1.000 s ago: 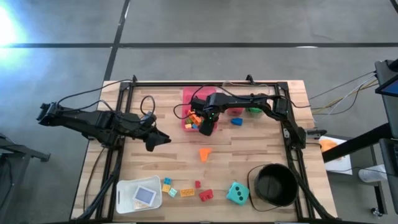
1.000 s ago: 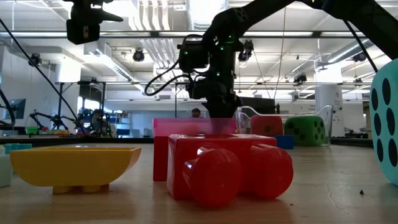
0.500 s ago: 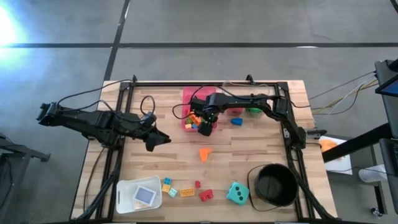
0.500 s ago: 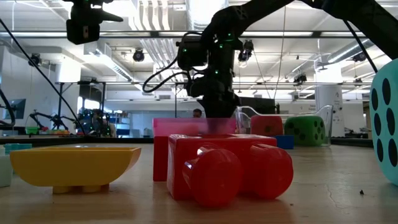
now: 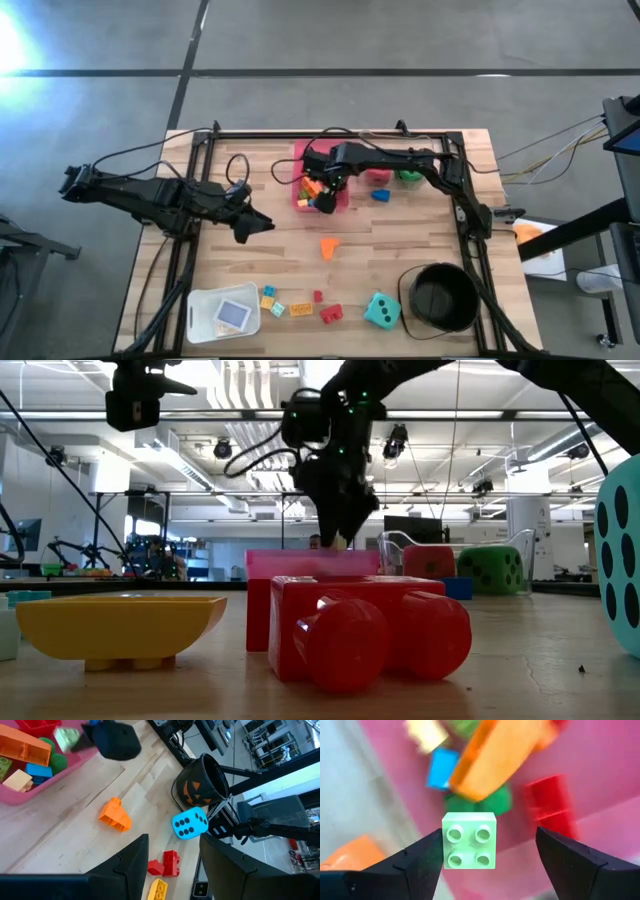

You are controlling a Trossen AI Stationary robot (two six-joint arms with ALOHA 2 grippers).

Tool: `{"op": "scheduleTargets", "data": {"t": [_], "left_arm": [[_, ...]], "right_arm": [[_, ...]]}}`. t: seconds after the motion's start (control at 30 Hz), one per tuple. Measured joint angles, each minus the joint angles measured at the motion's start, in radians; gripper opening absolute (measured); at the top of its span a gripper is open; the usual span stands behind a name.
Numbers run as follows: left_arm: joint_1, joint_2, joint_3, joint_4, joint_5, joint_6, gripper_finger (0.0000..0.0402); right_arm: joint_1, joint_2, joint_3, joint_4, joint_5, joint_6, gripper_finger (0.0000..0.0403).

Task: Pick & Place Toys
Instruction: Put the light green game piece into the red bin, then put the orange game piece into the red bin

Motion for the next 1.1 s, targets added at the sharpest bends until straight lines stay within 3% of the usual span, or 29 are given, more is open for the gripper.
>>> {"op": "scheduleTargets", "data": {"t": [0.07,0.17,0.27,0.4,0.5,0.57,0.7,0.8,0.87,0.97,1.07,1.1], "left_arm": [[0.0,0.0,0.0,0.0,0.002,-0.004,0.0181],[0.0,0.0,0.0,0.0,0.011,-0.014,0.0181],[0.0,0.0,0.0,0.0,0.011,-0.016,0.0181],[0.0,0.0,0.0,0.0,0.011,-0.016,0.0181],[0.0,0.0,0.0,0.0,0.011,-0.02,0.0181],[0.0,0.0,0.0,0.0,0.011,-0.024,0.0181],[0.0,0.0,0.0,0.0,0.011,-0.025,0.0181],[0.0,0.0,0.0,0.0,0.012,-0.038,0.0181],[0.0,0.0,0.0,0.001,0.011,-0.043,0.0181],[0.0,0.0,0.0,0.001,0.011,-0.043,0.0181],[0.001,0.0,0.0,0.001,0.011,-0.056,0.0181],[0.001,0.0,0.0,0.001,0.011,-0.065,0.0181]], "right_arm": [[0.001,0.0,0.026,-0.019,0.083,0.04,0.0303],[-0.006,0.0,0.058,-0.011,0.026,0.03,0.0304],[-0.001,0.0,0.078,-0.055,0.185,0.085,0.0304],[-0.017,0.001,0.075,-0.023,0.039,0.055,0.0304],[-0.021,0.004,0.07,-0.023,0.102,0.113,0.0304],[-0.03,0.007,0.063,0.015,0.02,0.093,0.0304],[-0.03,0.007,0.05,0.021,0.087,0.132,0.0304],[-0.032,0.008,0.028,0.05,0.014,0.105,0.0304],[-0.028,0.008,0.014,0.048,0.092,0.146,0.0304],[-0.034,0.008,-0.01,0.096,-0.017,0.14,0.0304],[-0.031,0.007,-0.015,0.093,0.072,0.193,0.0304],[-0.031,0.007,-0.015,0.109,0.053,0.188,0.0304]]}}
